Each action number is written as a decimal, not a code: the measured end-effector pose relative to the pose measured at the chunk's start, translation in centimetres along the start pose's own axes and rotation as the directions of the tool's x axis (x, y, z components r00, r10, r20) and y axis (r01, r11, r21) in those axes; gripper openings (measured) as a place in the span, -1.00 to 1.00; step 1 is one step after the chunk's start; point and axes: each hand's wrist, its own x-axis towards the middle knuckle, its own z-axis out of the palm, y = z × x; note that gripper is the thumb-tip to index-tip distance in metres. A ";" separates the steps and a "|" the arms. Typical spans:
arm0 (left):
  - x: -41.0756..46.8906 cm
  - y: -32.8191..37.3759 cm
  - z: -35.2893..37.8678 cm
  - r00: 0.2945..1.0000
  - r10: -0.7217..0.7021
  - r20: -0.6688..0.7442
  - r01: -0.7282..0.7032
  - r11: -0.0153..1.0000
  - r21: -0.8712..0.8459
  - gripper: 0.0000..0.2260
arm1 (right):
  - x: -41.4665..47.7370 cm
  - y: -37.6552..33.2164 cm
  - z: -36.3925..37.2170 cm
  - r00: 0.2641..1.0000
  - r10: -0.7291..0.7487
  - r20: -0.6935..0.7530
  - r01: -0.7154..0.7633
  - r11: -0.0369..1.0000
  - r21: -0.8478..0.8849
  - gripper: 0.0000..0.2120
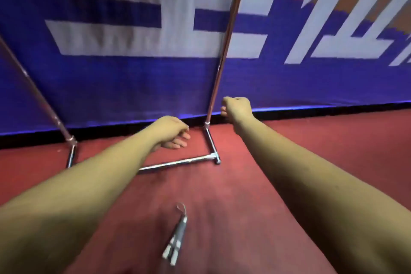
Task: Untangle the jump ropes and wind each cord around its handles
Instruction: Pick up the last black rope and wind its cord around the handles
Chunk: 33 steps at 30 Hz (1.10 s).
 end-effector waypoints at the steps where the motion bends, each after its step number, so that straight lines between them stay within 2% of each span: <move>1: 0.3 -2.9 0.3 0.999 -0.052 0.016 0.052 0.999 -0.003 -0.93 | -0.6 3.3 0.6 0.998 0.054 0.039 -0.052 0.997 -0.055 -0.75; 3: -0.4 -8.4 1.2 0.988 -0.150 0.037 0.149 0.989 0.027 -0.91 | -2.8 9.4 1.5 0.979 0.179 0.096 -0.163 0.975 -0.153 -0.81; 6: -0.5 -16.3 2.2 0.957 -0.286 0.041 0.283 0.957 0.067 -0.89 | -5.5 17.2 2.4 0.914 0.381 0.142 -0.343 0.910 -0.232 -0.93; 8: -0.3 -20.8 2.9 0.930 -0.365 0.049 0.362 0.931 0.055 -0.87 | -6.7 22.0 3.8 0.865 0.473 0.166 -0.419 0.865 -0.276 -0.98; 10: -0.2 -23.8 3.9 0.910 -0.411 0.051 0.409 0.911 0.047 -0.85 | -7.9 25.6 4.6 0.831 0.527 0.178 -0.462 0.832 -0.309 -0.94; 14: 0.8 -28.7 6.3 0.913 -0.408 0.014 0.405 0.911 0.079 -0.86 | -9.8 32.2 7.2 0.774 0.607 0.181 -0.524 0.773 -0.357 -0.91; 18: 1.8 -33.0 9.1 0.920 -0.391 0.026 0.381 0.908 0.174 -0.74 | -10.8 37.3 9.1 0.760 0.616 0.206 -0.508 0.761 -0.402 -0.79; 21: 2.1 -35.4 10.9 0.904 -0.419 0.082 0.405 0.902 0.146 -0.84 | -11.3 38.9 10.0 0.756 0.614 0.225 -0.507 0.768 -0.392 -0.69; 23: 2.7 -37.1 11.8 0.906 -0.410 0.108 0.390 0.906 0.164 -0.79 | -11.2 40.0 10.6 0.749 0.622 0.228 -0.524 0.767 -0.371 -0.71; 27: 3.3 -37.8 11.6 0.937 -0.347 0.041 0.338 0.931 0.139 -0.73 | -10.5 39.8 10.6 0.713 0.658 0.239 -0.618 0.752 -0.226 -0.77; 30: 2.5 -35.5 10.1 0.971 -0.237 -0.036 0.237 0.971 -0.002 -0.74 | -9.5 36.4 10.3 0.685 0.662 0.304 -0.678 0.732 -0.067 -0.88; 33: 0.2 -29.8 7.8 0.973 -0.229 -0.018 0.223 0.962 -0.158 -0.76 | -9.3 29.7 9.4 0.697 0.608 0.379 -0.672 0.739 0.048 -0.89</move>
